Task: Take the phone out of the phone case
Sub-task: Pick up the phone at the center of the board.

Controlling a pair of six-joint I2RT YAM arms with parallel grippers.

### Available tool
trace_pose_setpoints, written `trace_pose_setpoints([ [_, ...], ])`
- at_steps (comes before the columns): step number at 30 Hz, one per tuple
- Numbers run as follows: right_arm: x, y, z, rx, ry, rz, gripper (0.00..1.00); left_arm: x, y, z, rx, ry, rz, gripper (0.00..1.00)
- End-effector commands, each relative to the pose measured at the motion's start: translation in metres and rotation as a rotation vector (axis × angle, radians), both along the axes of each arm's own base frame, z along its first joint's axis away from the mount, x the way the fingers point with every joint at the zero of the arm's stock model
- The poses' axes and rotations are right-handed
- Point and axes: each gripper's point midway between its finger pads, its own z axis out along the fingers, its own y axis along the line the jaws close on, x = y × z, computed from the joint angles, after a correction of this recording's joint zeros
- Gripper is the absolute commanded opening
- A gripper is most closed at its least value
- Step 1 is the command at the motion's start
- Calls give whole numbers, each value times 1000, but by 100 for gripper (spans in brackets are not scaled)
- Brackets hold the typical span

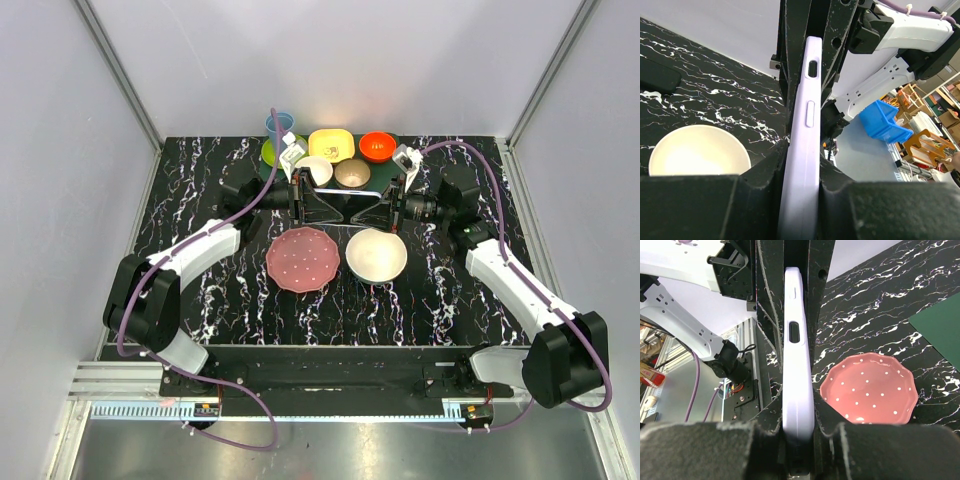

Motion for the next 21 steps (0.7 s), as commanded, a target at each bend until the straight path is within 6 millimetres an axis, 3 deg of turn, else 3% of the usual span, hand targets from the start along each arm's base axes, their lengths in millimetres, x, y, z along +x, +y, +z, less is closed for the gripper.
trace_pose_setpoints([
  [1,14,-2,22,16,-126,-64,0,-6,-1,19,-30,-60,-25,8],
  [4,14,-2,21,15,-130,-64,3,-7,-1,19,-29,-60,-27,0],
  [14,10,-4,29,18,-145,-64,40,-8,0,17,-18,-92,-39,0],
  [21,9,-9,47,32,-149,-101,62,-8,1,14,-12,-110,-47,0],
])
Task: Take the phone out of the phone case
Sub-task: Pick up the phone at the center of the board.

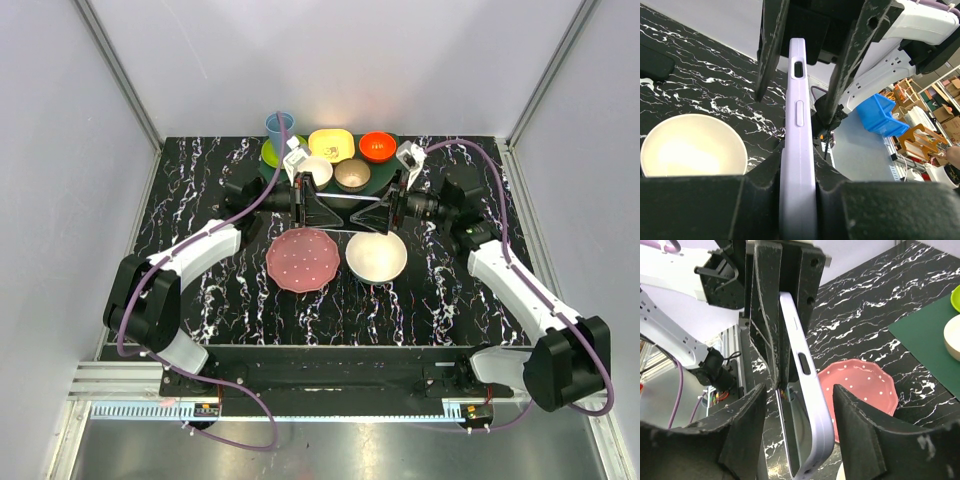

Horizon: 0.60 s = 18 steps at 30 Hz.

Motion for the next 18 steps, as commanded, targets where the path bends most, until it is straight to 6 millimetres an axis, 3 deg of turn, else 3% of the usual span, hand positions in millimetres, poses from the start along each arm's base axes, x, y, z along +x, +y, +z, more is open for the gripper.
trace_pose_setpoints([
  [1,1,-8,44,37,-103,-59,65,-5,1,25,-46,-134,-30,0],
  [5,10,-17,55,39,-94,-145,79,-3,5,28,-53,-138,-16,0],
  [10,35,-37,67,41,-12,-365,89,4,18,35,-86,-146,18,0],
  [12,45,-47,86,82,23,-471,95,6,22,38,-95,-151,26,0],
  [13,45,-51,82,72,76,-501,98,9,25,39,-95,-151,37,0],
  [14,46,-53,96,101,90,-528,100,11,27,38,-96,-149,46,0],
  [18,41,-56,113,160,203,-559,100,18,33,35,-94,-150,73,0],
])
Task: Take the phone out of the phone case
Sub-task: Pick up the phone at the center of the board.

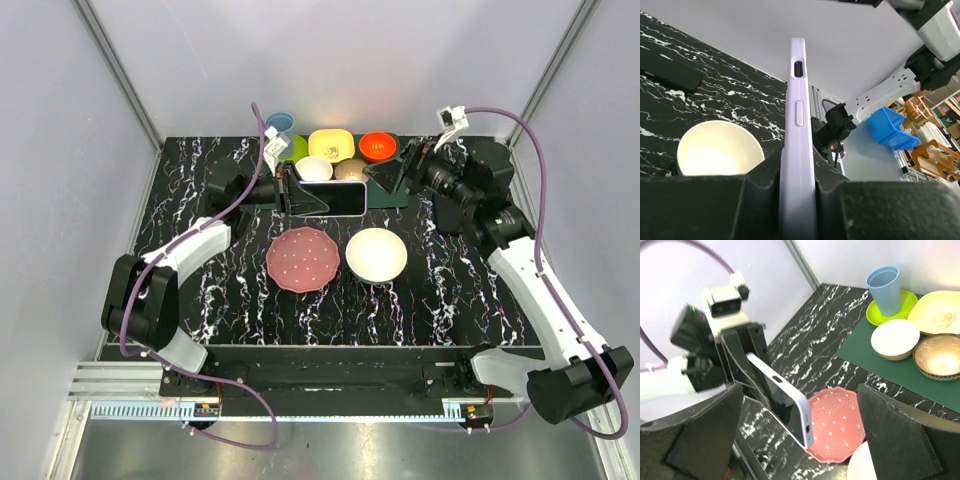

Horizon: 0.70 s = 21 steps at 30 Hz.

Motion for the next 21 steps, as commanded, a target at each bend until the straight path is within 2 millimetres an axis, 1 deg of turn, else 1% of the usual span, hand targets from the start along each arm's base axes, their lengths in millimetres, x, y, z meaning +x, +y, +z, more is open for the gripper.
trace_pose_setpoints([
  [1,-5,-15,34,113,104,-115,100,-3,8,20,-48,-124,4,0],
  [2,-8,-13,40,140,121,-102,100,-4,8,21,-48,-120,-3,0],
  [5,-20,-8,47,168,151,-55,100,-4,12,19,-50,-124,-23,0],
  [7,-28,-6,50,178,163,-27,100,-4,15,20,-54,-147,-38,0],
  [12,-46,0,58,178,155,54,100,2,21,18,-61,-122,-40,0],
  [18,-42,0,47,153,157,49,100,4,21,15,-70,-107,-42,0],
  [21,-44,4,48,161,158,79,100,2,23,19,-71,-125,-34,0],
])
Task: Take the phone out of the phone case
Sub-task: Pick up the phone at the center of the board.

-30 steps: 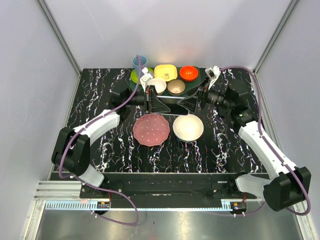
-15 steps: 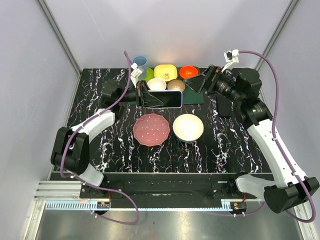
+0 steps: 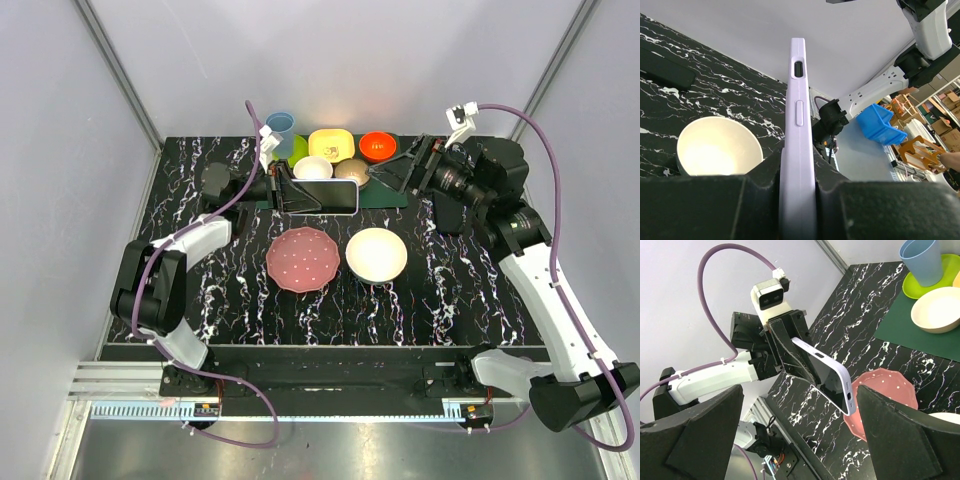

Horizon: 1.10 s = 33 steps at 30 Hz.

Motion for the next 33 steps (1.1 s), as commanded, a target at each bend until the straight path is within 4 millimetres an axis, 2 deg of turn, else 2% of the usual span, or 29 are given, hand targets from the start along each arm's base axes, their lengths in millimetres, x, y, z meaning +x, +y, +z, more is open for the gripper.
trace_pose_setpoints([
  [1,-12,3,17,26,-44,52,100,-8,4,24,-43,-147,8,0],
  [8,-19,8,21,47,-58,103,100,-8,5,27,-45,-152,27,0],
  [15,-23,4,22,26,-116,93,100,-5,5,27,-38,-151,42,0],
  [21,3,-6,2,-153,-298,19,100,-5,5,29,-36,-158,48,0],
  [24,15,-10,-8,-200,-334,-22,99,-7,6,30,-37,-161,49,0],
  [28,15,-10,-16,-278,-435,9,89,-7,6,34,-43,-161,58,0],
  [33,20,-13,-25,-387,-523,27,85,-11,7,44,-44,-171,61,0],
])
